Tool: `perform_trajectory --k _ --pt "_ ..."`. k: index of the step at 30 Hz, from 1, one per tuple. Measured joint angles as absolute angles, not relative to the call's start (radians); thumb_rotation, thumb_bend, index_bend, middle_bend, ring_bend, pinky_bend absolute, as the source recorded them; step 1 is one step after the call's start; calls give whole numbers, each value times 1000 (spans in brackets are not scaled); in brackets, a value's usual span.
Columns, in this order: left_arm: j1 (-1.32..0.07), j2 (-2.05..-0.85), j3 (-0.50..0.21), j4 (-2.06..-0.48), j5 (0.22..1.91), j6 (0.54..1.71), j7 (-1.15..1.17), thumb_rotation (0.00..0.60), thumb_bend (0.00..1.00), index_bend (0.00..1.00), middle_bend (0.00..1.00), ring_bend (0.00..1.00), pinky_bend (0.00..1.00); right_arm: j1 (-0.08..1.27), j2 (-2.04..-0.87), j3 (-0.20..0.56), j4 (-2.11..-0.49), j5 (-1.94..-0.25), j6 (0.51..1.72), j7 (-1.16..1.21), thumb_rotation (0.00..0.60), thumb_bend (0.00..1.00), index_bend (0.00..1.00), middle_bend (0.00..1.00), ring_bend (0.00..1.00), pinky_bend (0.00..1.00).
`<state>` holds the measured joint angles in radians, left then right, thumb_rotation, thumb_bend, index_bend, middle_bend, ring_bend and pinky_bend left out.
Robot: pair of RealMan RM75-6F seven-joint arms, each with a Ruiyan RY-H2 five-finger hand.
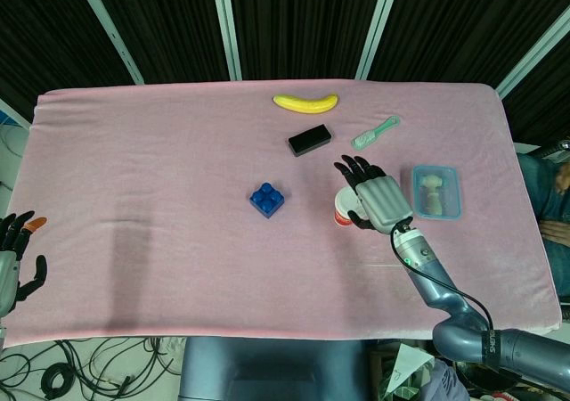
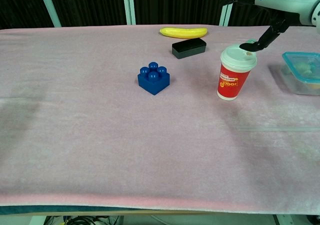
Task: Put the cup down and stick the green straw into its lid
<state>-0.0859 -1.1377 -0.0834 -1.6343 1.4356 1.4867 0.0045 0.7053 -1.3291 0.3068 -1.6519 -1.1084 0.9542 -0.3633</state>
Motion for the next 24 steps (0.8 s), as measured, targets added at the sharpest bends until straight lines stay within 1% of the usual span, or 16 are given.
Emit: perform_trajectory --k 14,24 --pt "-65 -1123 -76 -1653 1454 1526 -12 600 581 196 91 22 0 717 -1360 263 -1662 -1090 1000 -410 600 271 0 0 0 181" --pt "-75 -1124 -76 -1652 1447 1501 -15 600 581 196 91 22 0 714 -1368 256 -1666 -1081 1057 -439 600 271 0 0 0 181"
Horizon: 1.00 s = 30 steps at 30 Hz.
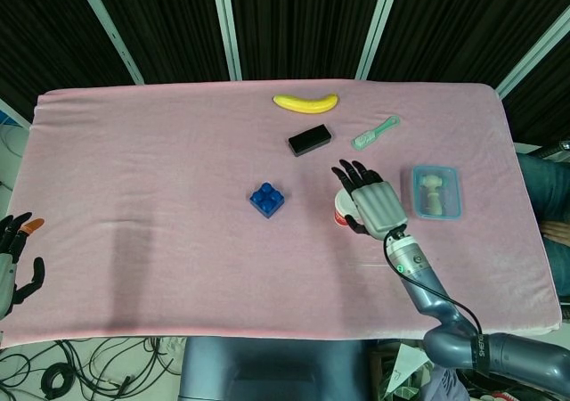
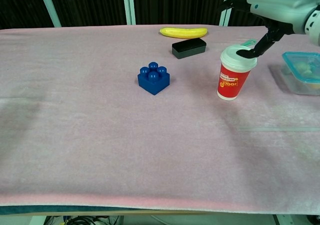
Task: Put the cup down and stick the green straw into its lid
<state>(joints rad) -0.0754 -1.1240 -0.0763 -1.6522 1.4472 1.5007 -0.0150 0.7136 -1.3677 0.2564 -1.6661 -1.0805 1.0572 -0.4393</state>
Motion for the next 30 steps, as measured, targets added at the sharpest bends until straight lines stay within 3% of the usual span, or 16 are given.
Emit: perform_trajectory --k 11,18,24,30 --pt "-70 -1126 -75 -1656 1451 1513 -9 600 581 196 92 22 0 670 -1292 239 -1734 -1058 1103 -449 600 270 0 0 0 181" --pt "-74 -1125 -78 -1656 1445 1505 -13 600 581 196 92 22 0 597 -1229 170 -1833 -1017 1150 -493 600 270 0 0 0 181" --pt "-75 -1126 -81 -1653 1436 1500 -13 600 581 196 92 22 0 556 -1252 137 -1842 -1002 1205 -512 600 270 3 0 0 181" --pt "-76 -1125 -82 -1655 1432 1498 -12 600 581 196 91 23 0 529 -1306 109 -1812 -1004 1230 -509 600 270 122 0 0 181"
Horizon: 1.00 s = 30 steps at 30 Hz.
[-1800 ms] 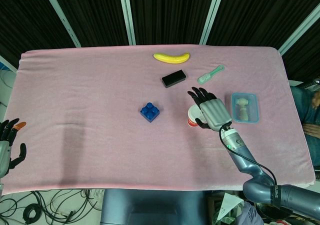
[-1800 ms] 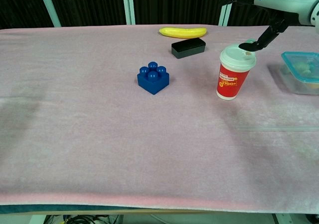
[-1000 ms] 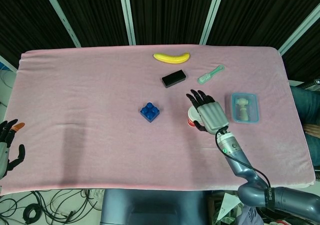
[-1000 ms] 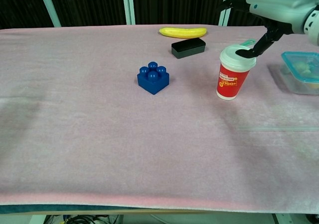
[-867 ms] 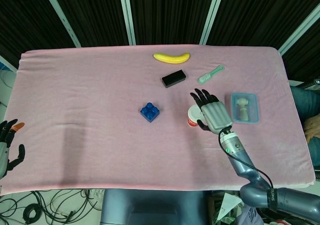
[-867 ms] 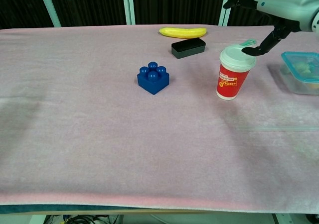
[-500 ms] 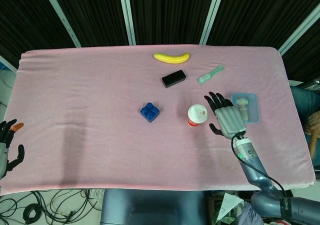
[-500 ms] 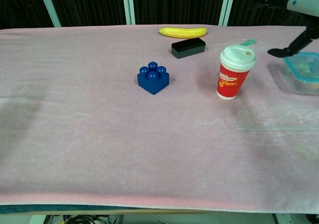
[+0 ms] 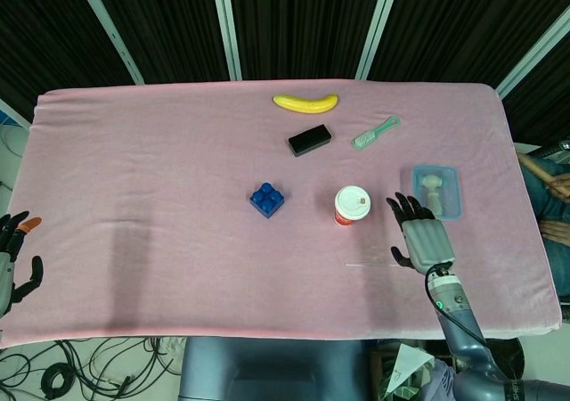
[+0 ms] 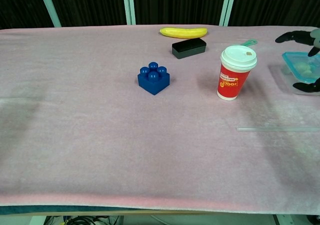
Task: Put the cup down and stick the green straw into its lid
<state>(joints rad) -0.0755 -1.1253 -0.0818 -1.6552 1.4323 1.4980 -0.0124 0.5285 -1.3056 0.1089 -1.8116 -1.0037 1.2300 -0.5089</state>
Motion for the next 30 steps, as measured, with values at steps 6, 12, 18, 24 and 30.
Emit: perform_trajectory --k 6,12,18,24,30 --pt "-73 -1122 -80 -1662 1435 1500 -12 600 581 196 92 23 0 512 -1372 70 -1767 -975 1211 -524 600 271 216 0 0 181" --pt "-69 -1118 -76 -1666 1438 1505 -13 600 581 196 91 23 0 508 -1441 64 -1706 -965 1194 -523 600 278 298 0 0 181" --pt "-68 -1114 -76 -1667 1438 1504 -17 600 581 196 91 23 0 503 -1499 58 -1655 -971 1193 -525 600 280 361 0 0 181" --pt "-68 -1113 -76 -1667 1437 1503 -18 600 581 196 91 23 0 493 -1538 63 -1614 -974 1196 -513 600 284 402 0 0 181" --pt "-69 -1115 -76 -1667 1436 1502 -15 600 582 196 91 23 0 479 -1559 65 -1598 -980 1200 -499 600 298 461 0 0 181"
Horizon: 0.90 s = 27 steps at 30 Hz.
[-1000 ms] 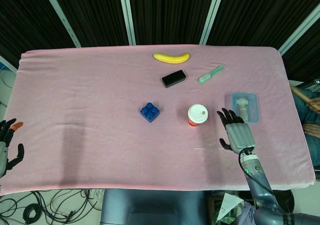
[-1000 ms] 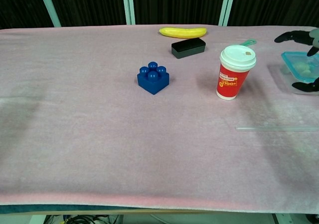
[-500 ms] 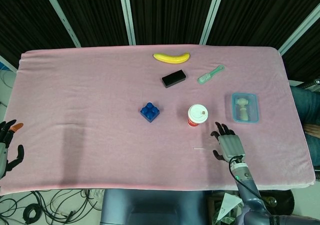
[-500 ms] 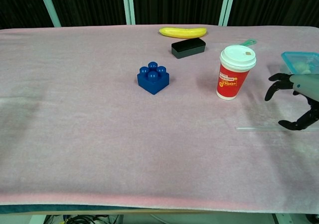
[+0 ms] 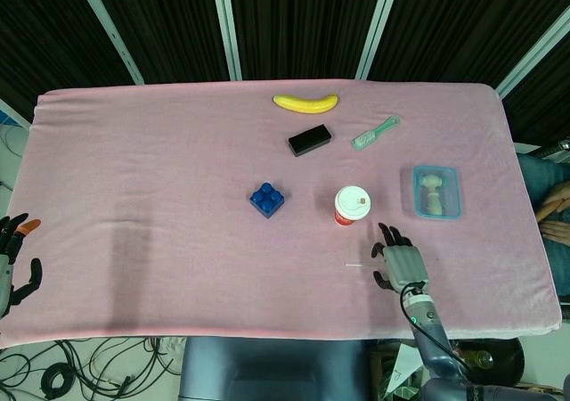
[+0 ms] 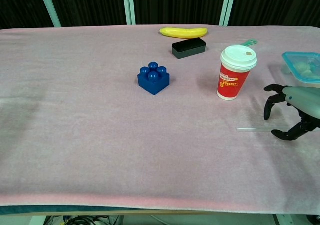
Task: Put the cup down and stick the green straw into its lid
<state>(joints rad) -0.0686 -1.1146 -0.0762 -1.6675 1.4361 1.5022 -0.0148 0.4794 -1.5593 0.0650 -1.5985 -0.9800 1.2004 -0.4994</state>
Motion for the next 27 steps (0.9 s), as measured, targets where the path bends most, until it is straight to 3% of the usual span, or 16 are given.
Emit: perform_trajectory --k 27 --pt "-69 -1115 -78 -1670 1430 1499 -9 600 582 196 91 23 0 455 -1639 89 -1494 -1023 1167 -435 600 314 508 0 0 181"
